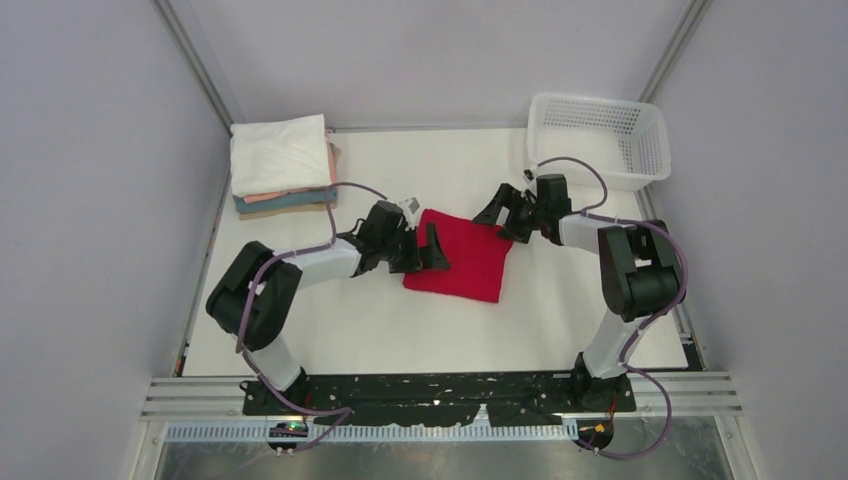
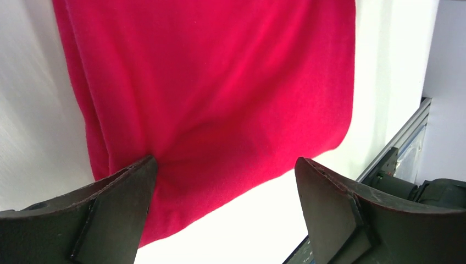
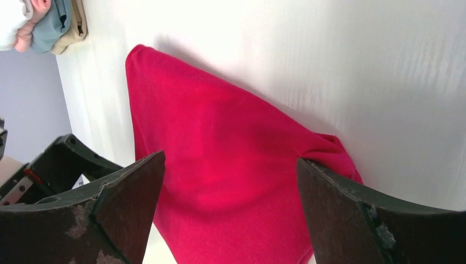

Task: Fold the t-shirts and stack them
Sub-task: Fold the long partially folded tshirt into a neat square, then put the neatly folded tshirt into the corner of the board with the left arm

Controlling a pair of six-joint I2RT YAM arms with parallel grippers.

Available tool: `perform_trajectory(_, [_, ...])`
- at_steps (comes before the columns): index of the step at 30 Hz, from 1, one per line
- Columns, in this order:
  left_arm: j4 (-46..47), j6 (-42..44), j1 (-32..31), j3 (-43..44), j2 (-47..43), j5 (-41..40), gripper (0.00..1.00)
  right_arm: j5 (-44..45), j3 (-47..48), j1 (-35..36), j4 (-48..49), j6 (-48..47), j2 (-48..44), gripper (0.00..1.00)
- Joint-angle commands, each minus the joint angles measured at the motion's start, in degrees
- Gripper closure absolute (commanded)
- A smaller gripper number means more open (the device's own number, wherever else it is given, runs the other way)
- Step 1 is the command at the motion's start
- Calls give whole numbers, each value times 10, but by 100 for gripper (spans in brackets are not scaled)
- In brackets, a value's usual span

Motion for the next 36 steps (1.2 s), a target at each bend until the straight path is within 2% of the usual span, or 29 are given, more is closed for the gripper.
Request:
perform_trajectory(1, [58, -68, -42, -89, -28, -41, 0, 54, 22, -1, 17, -36, 25, 6])
perform_trajectory(3, [100, -95, -65, -113, -42, -50, 0, 67, 28, 5, 17, -47, 21, 6])
perform_trajectory(5, [91, -105, -87, -109, -57, -67, 0, 80, 39, 15, 8, -61, 9, 6])
perform_trajectory(11, [-76, -63, -134, -41, -125, -209, 0, 149, 61, 47, -56, -107, -105, 6])
perform_trajectory(14, [-120, -53, -133, -37, -156, -289, 0, 173, 21, 48, -78, -105, -194, 6])
perform_trajectory(18, [-157, -43, -121, -27, -171, -342, 0, 213, -78, 44, -74, -85, -311, 6])
perform_trajectory(20, [-142, -34, -89, -21, -155, -311, 0, 187, -126, 40, -53, -65, -362, 6])
perform_trajectory(23, [-111, -30, -40, 5, -103, -190, 1, 171, -165, 38, -59, -58, -417, 6])
perform_trajectory(25, [-95, -30, -26, 30, -64, -159, 6, 171, -178, 38, -70, -56, -451, 6])
perform_trajectory(29, [-100, -37, -21, 68, -2, -140, 19, 188, -182, 38, -99, -63, -496, 6])
perform_trajectory(33, [-113, -44, -22, 95, 49, -136, 37, 201, -181, 38, -132, -81, -512, 6])
perform_trajectory(36, [-114, -56, -25, 98, 73, -129, 42, 206, -189, 38, -148, -93, -513, 6])
